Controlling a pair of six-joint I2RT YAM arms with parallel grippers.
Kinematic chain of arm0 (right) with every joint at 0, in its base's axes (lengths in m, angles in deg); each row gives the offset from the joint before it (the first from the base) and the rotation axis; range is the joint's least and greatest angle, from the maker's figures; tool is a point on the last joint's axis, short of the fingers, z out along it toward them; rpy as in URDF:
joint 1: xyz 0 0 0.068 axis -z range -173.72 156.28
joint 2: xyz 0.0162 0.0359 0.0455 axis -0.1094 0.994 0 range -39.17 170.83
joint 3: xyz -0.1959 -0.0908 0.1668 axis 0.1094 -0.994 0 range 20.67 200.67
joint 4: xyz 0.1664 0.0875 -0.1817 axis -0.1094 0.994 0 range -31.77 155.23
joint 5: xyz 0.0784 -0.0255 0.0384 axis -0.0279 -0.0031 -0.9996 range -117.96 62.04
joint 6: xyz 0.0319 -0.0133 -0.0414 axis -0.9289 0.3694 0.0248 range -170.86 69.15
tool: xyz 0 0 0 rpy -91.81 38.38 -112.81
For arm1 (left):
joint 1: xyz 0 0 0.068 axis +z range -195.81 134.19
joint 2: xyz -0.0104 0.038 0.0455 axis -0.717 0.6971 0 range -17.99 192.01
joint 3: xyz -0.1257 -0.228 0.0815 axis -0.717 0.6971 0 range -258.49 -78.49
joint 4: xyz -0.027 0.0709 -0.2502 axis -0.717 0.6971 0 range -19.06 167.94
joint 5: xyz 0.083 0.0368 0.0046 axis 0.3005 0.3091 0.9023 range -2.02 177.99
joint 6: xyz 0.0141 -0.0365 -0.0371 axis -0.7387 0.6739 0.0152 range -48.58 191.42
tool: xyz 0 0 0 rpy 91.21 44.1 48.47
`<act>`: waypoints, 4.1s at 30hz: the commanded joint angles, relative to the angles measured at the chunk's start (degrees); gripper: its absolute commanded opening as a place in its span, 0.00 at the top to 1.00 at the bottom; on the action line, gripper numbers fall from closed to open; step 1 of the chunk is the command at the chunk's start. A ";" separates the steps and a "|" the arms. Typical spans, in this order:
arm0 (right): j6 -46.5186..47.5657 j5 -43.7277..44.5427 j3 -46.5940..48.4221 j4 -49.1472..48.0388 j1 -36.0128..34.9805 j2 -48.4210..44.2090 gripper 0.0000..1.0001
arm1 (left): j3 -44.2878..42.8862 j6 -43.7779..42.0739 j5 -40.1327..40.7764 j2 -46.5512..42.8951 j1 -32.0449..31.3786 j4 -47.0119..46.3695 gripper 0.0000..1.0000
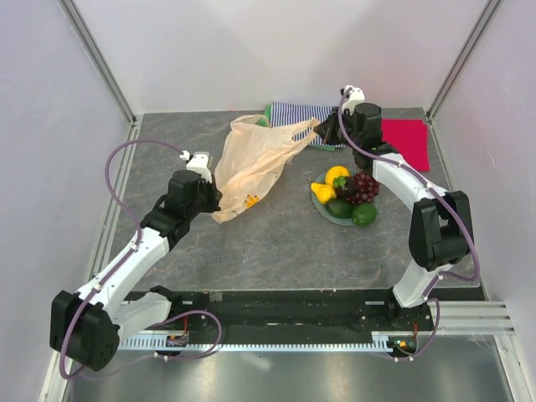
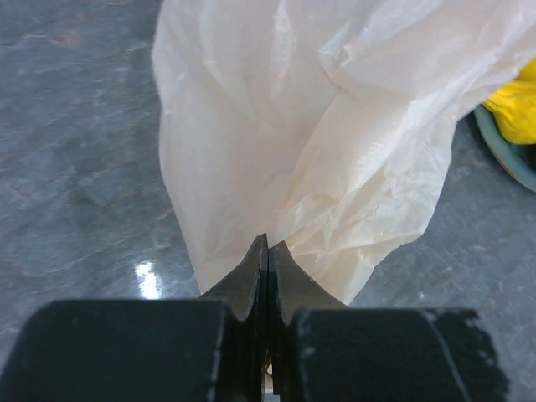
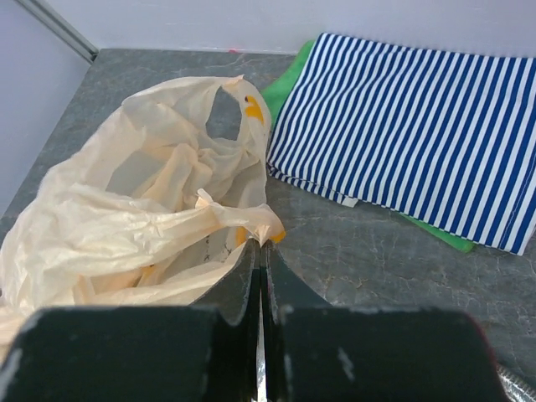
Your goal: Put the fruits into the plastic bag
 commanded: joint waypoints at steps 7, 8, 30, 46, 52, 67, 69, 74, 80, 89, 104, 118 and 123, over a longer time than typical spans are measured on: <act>-5.13 4.87 -12.16 -9.06 -7.96 -13.17 1.00 | -9.17 -5.73 17.90 4.93 0.68 3.29 0.86; -6.18 5.48 -16.27 -11.85 -9.37 -14.50 1.00 | -9.87 -6.52 19.32 7.99 0.68 2.06 0.84; -16.47 24.13 -36.70 -24.18 -30.65 -20.76 1.00 | -8.91 5.60 9.83 -11.04 6.05 15.66 0.01; -11.82 23.15 -31.61 -26.47 -42.77 -12.93 1.00 | 8.48 26.77 -23.56 -13.17 0.87 -12.61 0.01; -10.67 22.89 -29.85 -26.03 -45.32 -10.29 1.00 | 10.16 27.58 -21.81 -10.27 -0.19 -16.67 0.01; -3.92 25.78 -30.46 -20.77 -46.82 -16.59 0.33 | 8.85 19.41 -9.24 -10.88 -0.02 -6.05 0.98; 0.72 31.29 -30.55 -15.69 -46.30 -20.38 0.19 | 7.36 17.83 -9.23 -11.32 0.24 -2.80 0.98; 7.42 33.53 -27.05 -3.29 -39.19 -27.69 0.02 | 4.54 13.08 -8.88 -11.67 1.21 3.80 0.98; 9.98 31.15 -23.97 5.33 -28.64 -22.87 0.02 | 1.99 10.26 -8.35 -12.90 2.00 8.28 0.98; 11.12 37.74 -15.27 8.16 -24.76 -9.24 0.02 | -0.56 8.15 -6.07 -16.05 2.44 13.73 0.98; 9.54 31.96 -11.83 14.93 -24.06 -9.41 0.76 | -5.30 1.49 -3.41 -14.31 2.97 18.48 0.98; 9.37 26.92 -14.29 25.72 -23.80 -31.37 0.04 | -21.21 -6.79 -3.69 0.46 4.64 22.70 0.98; 9.27 34.30 -8.59 34.51 -19.58 -29.38 0.11 | -19.81 -8.63 -2.38 0.64 6.30 21.48 0.98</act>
